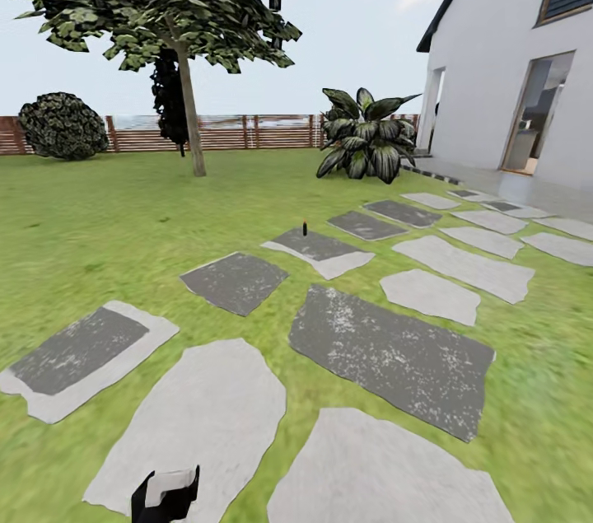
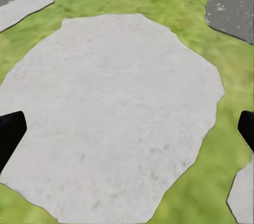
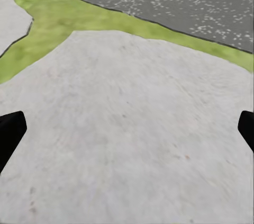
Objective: In the garden, pick up the pesticide atomizer on the floor and spray pesticide onto both trees until each tree trunk is fully covered.
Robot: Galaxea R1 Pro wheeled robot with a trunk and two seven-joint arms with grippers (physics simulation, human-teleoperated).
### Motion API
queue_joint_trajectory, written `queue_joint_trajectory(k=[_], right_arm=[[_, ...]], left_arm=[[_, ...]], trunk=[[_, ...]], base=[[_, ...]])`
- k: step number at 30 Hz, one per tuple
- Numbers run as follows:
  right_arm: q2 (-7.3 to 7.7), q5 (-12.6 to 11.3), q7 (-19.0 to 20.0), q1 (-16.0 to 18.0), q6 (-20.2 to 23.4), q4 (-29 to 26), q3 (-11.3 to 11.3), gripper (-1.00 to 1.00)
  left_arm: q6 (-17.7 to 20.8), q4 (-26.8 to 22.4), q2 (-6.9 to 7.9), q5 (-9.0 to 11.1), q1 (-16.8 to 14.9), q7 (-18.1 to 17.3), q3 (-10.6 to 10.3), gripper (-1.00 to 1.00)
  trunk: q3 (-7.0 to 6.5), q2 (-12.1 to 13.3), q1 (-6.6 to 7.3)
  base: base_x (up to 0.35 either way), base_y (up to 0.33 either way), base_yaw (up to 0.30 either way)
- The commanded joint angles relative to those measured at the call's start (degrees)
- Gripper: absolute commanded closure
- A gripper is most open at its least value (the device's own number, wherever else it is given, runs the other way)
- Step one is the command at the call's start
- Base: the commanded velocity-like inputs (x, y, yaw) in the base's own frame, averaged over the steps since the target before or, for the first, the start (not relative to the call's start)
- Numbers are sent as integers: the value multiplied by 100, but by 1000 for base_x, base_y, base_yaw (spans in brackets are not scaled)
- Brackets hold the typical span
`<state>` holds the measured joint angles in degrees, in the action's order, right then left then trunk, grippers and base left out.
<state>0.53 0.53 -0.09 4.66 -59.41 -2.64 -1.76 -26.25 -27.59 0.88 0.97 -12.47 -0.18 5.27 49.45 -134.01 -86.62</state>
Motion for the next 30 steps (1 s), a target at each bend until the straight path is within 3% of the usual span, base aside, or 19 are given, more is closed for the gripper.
queue_joint_trajectory(k=[1, 30], right_arm=[[0, 0, 0, 0, 0, 0, 0, -100], [0, 0, 0, 0, 0, 0, 0, -100]], left_arm=[[0, 0, 0, 0, 1, 0, 0, -100], [2, 0, 0, -2, -1, 0, 0, -100]], trunk=[[0, 0, 0], [0, 0, 0]], base=[[339, 0, 0], [339, 0, 0]])
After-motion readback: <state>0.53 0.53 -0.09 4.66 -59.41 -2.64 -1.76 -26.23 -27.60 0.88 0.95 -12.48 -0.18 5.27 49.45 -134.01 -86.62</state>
